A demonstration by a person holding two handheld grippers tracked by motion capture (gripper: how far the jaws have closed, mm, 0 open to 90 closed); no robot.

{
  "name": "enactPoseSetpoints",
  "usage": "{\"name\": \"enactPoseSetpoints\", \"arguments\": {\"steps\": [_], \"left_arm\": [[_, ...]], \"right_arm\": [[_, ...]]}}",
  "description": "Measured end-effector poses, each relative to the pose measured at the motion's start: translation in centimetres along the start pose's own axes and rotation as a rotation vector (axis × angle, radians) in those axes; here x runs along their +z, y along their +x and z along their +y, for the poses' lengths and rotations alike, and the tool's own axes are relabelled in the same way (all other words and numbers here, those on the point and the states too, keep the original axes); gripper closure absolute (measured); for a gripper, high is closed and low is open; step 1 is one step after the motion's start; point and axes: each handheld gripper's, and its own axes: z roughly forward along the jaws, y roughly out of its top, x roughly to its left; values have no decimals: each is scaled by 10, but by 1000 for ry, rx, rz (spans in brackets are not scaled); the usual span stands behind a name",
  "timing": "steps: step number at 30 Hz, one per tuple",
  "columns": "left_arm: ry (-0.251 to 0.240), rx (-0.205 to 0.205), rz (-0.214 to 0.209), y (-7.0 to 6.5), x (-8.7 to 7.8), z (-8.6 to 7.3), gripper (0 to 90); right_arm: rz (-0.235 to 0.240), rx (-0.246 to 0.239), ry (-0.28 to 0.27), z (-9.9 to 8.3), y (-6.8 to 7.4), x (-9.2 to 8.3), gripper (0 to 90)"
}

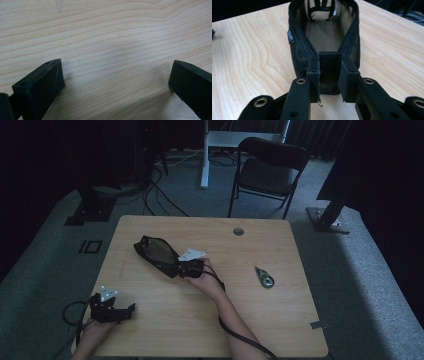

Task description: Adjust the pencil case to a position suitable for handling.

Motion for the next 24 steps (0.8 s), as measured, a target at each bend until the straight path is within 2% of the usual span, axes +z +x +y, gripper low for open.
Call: {"name": "enactPoseSetpoints", "arguments": {"steps": [6, 11, 19, 24], "left_arm": [[0, 0, 0, 0, 0, 0, 2], [0, 0, 0, 0, 0, 0, 2], [0, 0, 0, 0, 0, 0, 2], [0, 0, 0, 0, 0, 0, 3]], "right_arm": [[-4, 4, -14, -4, 1, -5, 731], [-23, 1, -21, -11, -4, -13, 732], [-40, 28, -25, -22, -12, -27, 732], [-68, 41, -23, -29, -18, -38, 733]]}}
